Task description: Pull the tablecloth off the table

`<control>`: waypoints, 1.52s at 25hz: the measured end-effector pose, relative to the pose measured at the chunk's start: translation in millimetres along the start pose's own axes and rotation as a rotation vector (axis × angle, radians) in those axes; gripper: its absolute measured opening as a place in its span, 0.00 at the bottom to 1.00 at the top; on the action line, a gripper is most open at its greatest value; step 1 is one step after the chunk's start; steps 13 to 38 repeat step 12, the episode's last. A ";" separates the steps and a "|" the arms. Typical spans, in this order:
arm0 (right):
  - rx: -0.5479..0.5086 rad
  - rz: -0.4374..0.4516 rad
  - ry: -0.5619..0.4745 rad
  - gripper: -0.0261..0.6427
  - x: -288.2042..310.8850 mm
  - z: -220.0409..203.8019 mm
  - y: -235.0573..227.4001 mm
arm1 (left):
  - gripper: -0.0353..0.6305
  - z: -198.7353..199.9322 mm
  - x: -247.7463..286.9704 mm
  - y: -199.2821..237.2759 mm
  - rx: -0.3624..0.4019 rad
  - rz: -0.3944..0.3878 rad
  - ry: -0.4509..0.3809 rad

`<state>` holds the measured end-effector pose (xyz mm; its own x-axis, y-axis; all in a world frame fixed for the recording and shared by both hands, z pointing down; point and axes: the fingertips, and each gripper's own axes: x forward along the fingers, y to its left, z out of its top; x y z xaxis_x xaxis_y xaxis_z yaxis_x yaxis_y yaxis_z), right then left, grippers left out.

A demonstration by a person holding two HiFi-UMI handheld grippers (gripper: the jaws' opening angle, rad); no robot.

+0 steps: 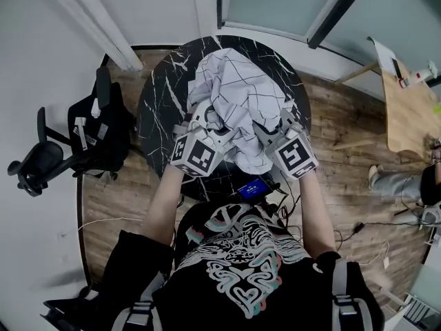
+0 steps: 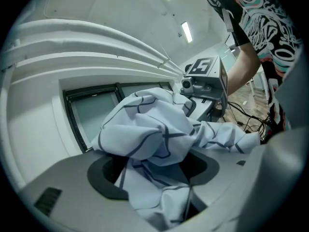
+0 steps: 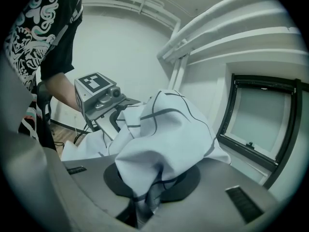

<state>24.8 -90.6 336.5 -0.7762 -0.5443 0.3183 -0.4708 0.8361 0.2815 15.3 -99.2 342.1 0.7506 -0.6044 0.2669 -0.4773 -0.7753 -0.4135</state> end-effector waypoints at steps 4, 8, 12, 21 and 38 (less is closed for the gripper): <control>0.003 -0.012 -0.002 0.18 -0.5 1.0 -0.1 | 0.56 0.9 -0.5 0.2 0.004 0.001 0.000; 0.003 -0.012 -0.004 0.18 -0.2 1.9 0.5 | 0.56 0.8 -1.5 0.4 0.002 0.002 -0.003; 0.007 -0.011 -0.002 0.17 0.2 0.3 1.9 | 0.56 -0.8 -1.8 -0.7 0.003 0.000 -0.003; 0.007 -0.011 -0.002 0.17 0.2 0.3 1.9 | 0.56 -0.8 -1.8 -0.7 0.003 0.000 -0.003; 0.007 -0.011 -0.002 0.17 0.2 0.3 1.9 | 0.56 -0.8 -1.8 -0.7 0.003 0.000 -0.003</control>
